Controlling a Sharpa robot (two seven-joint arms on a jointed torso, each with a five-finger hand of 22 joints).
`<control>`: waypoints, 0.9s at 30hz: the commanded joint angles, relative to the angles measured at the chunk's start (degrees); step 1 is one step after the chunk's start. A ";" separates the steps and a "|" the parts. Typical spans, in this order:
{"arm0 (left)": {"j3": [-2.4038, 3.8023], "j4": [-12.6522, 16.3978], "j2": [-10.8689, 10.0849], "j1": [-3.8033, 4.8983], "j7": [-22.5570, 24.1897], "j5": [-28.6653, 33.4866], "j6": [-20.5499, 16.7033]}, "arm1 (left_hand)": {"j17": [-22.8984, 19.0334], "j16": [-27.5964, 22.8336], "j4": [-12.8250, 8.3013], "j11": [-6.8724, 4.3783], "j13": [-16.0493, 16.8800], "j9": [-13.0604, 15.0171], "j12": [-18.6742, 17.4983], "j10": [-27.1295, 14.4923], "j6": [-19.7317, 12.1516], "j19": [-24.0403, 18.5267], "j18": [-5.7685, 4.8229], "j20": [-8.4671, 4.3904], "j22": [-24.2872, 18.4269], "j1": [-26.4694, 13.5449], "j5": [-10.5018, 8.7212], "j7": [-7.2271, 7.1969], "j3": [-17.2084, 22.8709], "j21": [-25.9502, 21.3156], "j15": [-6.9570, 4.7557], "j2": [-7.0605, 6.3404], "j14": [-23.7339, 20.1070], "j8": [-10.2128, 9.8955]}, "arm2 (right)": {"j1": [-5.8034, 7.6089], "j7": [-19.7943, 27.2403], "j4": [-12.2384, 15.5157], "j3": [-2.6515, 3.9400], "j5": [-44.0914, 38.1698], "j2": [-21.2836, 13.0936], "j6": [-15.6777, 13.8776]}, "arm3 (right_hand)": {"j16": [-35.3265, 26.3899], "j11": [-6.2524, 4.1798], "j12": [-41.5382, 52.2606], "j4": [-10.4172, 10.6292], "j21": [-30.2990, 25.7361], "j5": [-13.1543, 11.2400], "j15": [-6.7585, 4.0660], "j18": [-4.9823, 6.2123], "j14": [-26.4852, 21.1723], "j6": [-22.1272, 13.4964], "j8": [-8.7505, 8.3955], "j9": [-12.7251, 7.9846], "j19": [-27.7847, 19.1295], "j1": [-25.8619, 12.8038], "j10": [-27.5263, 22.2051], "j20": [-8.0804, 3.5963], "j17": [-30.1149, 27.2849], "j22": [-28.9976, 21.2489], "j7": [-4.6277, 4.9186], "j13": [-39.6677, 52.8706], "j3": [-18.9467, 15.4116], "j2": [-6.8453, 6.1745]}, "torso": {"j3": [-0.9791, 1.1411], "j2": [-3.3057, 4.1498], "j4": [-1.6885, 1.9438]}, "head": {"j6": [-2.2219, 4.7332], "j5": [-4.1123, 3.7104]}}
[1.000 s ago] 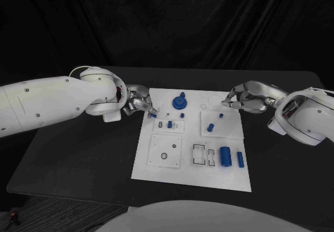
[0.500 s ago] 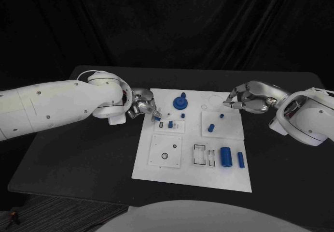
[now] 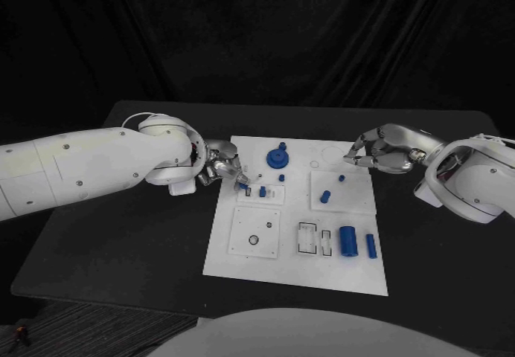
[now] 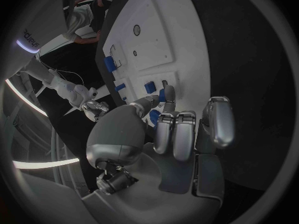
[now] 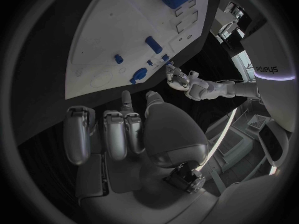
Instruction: Assemble the parts on the task board
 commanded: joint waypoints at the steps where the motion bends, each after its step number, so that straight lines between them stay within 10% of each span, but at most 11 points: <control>1: 0.02 -0.05 0.24 -0.39 0.66 0.12 0.53 | 15.10 0.15 0.12 0.25 14.96 -0.07 -0.03 6.08 0.19 -0.07 0.32 0.12 9.19 -0.12 -0.26 -0.32 0.34 -0.07 0.21 0.48 6.05 -0.20 | -0.13 -0.15 -0.09 0.03 -0.08 0.08 -0.47 | 0.15 -0.17 0.15 -0.21 -0.38 0.26 -0.02 0.65 6.05 0.36 -0.19 -0.07 2.60 0.64 5.96 -0.02 15.10 13.00 0.18 15.08 0.06 0.10 | -0.02 0.06 -0.01 | 0.00 0.10; 27: 0.02 -0.73 1.50 -1.19 0.66 0.12 1.23 | 15.10 0.15 0.07 0.27 14.96 -0.19 -0.03 6.08 0.21 -0.17 0.36 0.14 9.16 -0.14 -1.05 -0.31 0.65 -0.27 0.22 0.77 6.05 -0.33 | -0.37 1.09 -0.20 0.03 -0.08 0.30 -1.25 | 0.15 -0.11 0.15 -0.41 0.07 1.73 0.03 0.51 6.05 0.62 -0.27 -0.27 2.91 1.43 5.96 0.00 15.10 13.19 0.19 15.08 0.29 0.02 | -0.09 0.12 0.00 | 0.00 -0.18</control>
